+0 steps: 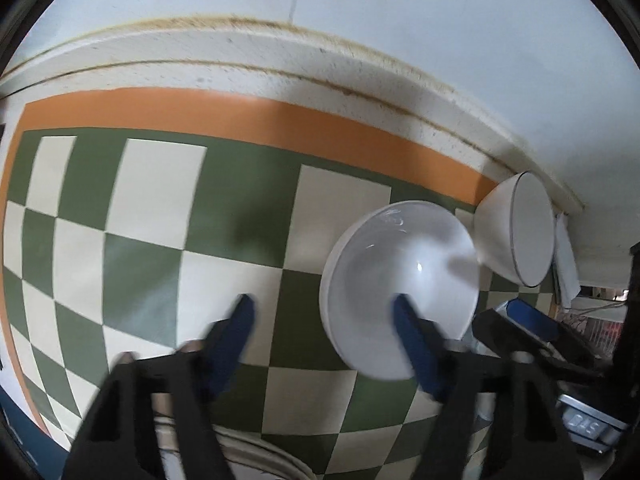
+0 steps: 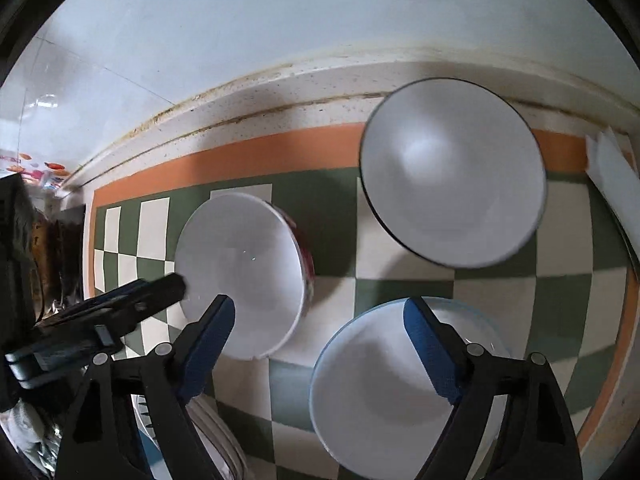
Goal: Organize plates and bowls
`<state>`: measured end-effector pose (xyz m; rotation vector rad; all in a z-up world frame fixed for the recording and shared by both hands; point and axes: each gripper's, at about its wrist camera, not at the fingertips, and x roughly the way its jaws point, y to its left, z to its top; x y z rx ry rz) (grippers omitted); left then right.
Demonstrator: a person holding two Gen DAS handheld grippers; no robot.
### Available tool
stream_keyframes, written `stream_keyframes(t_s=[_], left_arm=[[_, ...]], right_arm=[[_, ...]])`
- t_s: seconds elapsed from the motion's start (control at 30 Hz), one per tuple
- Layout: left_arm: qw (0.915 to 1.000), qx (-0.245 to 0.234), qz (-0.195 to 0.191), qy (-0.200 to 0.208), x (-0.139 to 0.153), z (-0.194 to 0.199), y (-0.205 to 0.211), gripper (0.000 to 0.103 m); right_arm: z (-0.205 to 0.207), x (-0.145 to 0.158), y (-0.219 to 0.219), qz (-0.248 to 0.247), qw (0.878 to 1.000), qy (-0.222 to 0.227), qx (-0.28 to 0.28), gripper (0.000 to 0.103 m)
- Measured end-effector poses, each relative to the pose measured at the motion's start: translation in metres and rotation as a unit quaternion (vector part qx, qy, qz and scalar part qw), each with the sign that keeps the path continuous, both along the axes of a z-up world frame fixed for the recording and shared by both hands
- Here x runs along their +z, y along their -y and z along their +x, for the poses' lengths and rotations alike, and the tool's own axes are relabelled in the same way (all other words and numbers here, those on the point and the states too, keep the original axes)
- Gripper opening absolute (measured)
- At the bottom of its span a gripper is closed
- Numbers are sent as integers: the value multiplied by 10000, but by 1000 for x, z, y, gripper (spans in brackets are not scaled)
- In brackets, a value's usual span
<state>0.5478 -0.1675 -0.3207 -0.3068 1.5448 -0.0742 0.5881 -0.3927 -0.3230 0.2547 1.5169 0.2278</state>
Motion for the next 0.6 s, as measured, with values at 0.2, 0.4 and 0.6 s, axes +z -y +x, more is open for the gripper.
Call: stream_keyframes(t_s=[0.2,0.4,0.6], left_arm=[[9998,-115,33,-127,-15,3,9,27],[9998,-103,-45,-153,-24,-3,9,15],[9999,-90,-50,-64,-20,-11,8,14]], right_arm=[[12,-5,-10,108,9997,-72,195,59],[11,-23,-14,105,9992,-291,263,30],[11,-32,-12,127,9995,-267,81,8]])
